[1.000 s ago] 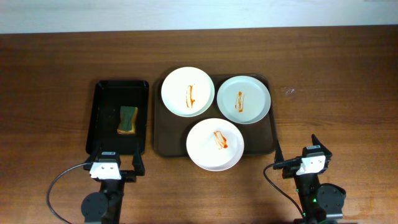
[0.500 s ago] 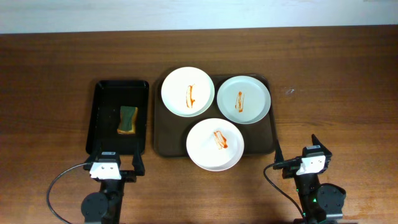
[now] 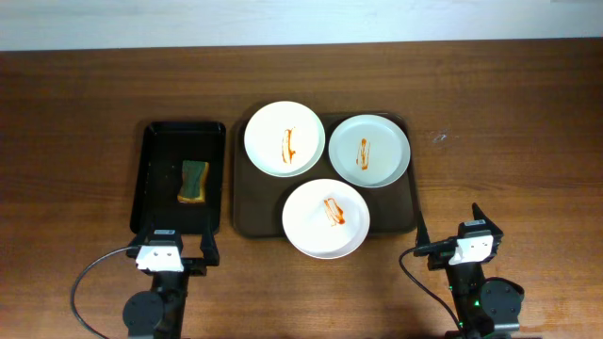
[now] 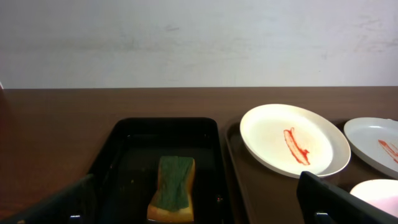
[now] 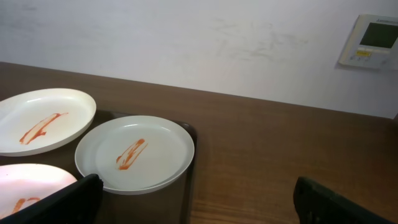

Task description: Clean dirty plates on tray and stack at the side

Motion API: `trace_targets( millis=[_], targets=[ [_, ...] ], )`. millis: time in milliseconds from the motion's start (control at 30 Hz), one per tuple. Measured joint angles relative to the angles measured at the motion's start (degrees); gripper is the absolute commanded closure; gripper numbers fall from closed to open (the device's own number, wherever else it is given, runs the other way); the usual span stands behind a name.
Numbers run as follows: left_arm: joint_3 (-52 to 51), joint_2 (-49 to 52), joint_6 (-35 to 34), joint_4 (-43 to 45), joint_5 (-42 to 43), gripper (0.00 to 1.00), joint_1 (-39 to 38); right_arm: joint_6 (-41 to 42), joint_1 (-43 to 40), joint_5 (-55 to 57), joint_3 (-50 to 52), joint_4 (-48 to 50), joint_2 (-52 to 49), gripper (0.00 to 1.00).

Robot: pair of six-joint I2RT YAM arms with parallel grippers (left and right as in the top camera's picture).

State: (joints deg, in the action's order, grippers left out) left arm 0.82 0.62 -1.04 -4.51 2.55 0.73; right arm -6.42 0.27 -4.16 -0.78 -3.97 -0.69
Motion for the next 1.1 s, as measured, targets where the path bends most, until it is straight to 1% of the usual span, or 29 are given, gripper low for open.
trace_targets(
  millis=[233, 400, 500, 667, 733, 833, 867, 933, 1000, 1067, 1100],
  targets=[
    [0.1, 0.0, 0.0, -0.5, 0.0, 0.00, 0.0, 0.9, 0.0, 0.0, -0.3, -1.2, 0.0, 0.02],
    [2.7, 1.1, 0.0, -5.0, -0.2, 0.00, 0.0, 1.8, 0.0, 0.0, -5.4, -10.1, -1.5, 0.02],
    [6.2, 4.1, 0.1, -7.9, -0.2, 0.00, 0.0, 3.3, 0.0, 0.0, -11.8, -15.3, -5.7, 0.02],
    [18.0, 15.5, 0.2, -15.1, -0.2, 0.00, 0.0, 6.0, 0.0, -2.7, -24.7, -25.5, -17.6, 0.02],
    [23.8, 21.0, 0.2, -20.4, -0.2, 0.00, 0.0, 6.5, 0.0, -4.0, -31.4, -33.3, -24.7, 0.02],
    [33.4, 30.2, 0.2, -27.3, -0.2, 0.00, 0.0, 6.6, 0.0, -5.0, -38.9, -40.2, -33.8, 0.02],
    [36.3, 32.8, 0.2, -30.2, -0.2, 0.00, 0.0, 6.7, 0.0, -5.1, -39.3, -40.3, -34.4, 0.02],
    [43.0, 38.7, 0.2, -36.3, -0.2, 0.00, 0.0, 6.7, 0.0, -7.0, -46.3, -46.6, -42.3, 0.02],
    [49.0, 44.2, 0.2, -41.0, -0.2, 0.00, 0.0, 6.7, 0.0, -10.4, -50.7, -48.3, -47.2, 0.02],
    [52.8, 47.8, 0.2, -47.5, 0.0, 0.00, 0.0, 6.7, 0.0, -14.6, -52.7, -49.1, -50.5, 0.02],
    [53.4, 49.0, 0.2, -48.5, 0.2, 0.00, 0.0, 6.8, 0.0, -16.5, -52.8, -49.1, -51.8, 0.02]
  ],
)
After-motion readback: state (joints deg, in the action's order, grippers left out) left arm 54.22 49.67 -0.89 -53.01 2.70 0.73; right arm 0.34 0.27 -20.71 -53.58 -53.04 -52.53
